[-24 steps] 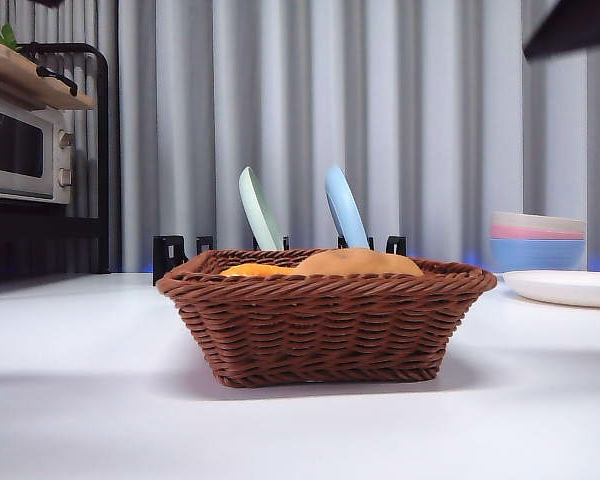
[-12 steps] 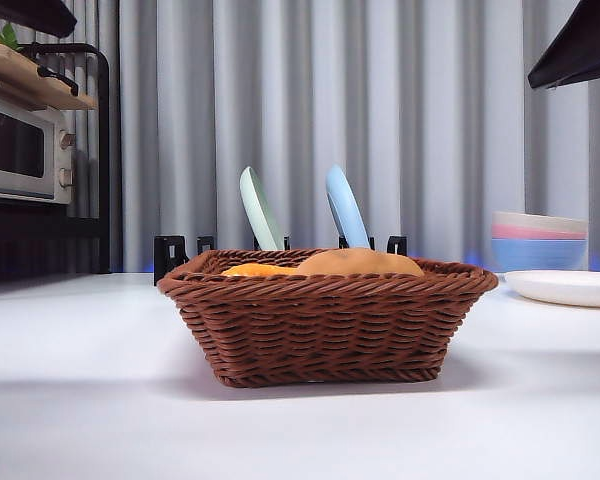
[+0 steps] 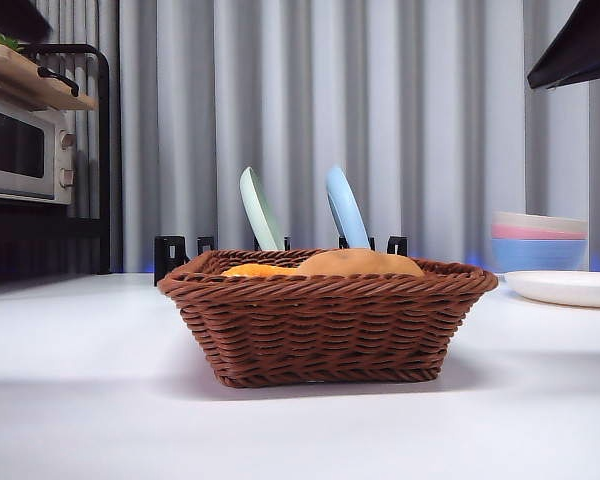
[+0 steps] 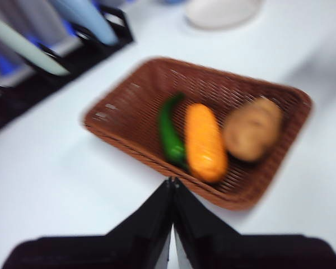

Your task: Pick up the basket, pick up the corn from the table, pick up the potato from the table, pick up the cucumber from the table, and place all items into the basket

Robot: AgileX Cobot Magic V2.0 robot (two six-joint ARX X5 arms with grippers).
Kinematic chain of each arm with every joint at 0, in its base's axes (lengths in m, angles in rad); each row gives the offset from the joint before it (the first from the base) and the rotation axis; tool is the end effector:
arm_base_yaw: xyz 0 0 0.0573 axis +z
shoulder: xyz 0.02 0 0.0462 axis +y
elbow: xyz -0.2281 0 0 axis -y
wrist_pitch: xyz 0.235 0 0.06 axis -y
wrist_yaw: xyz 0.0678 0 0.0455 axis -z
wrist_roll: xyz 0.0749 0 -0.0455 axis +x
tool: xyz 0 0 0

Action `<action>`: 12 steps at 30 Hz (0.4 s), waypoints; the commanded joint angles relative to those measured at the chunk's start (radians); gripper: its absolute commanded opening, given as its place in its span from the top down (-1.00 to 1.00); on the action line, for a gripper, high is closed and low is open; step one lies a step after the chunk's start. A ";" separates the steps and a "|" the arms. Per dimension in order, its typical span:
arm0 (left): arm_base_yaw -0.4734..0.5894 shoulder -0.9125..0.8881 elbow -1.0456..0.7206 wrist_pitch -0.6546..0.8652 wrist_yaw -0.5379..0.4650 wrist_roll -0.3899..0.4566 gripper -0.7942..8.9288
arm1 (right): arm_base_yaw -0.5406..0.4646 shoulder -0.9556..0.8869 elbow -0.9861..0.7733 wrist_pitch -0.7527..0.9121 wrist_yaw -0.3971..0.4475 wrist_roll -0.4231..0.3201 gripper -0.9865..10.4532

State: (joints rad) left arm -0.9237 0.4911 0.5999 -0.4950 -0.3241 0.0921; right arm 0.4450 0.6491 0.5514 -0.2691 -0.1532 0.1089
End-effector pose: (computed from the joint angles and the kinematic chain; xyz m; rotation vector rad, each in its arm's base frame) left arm 0.1243 -0.1249 0.2440 0.3176 0.2912 -0.6073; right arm 0.1850 0.1009 0.2273 0.0503 0.4000 0.5705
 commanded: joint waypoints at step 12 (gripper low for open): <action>0.695 -0.301 -0.349 0.371 0.362 0.043 0.84 | 0.000 -0.001 -0.004 0.000 0.003 0.010 0.82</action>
State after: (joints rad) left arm -0.2615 0.1967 0.2802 -0.1341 0.0151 0.1276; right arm 0.4450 0.6487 0.5514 -0.2726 -0.1532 0.1089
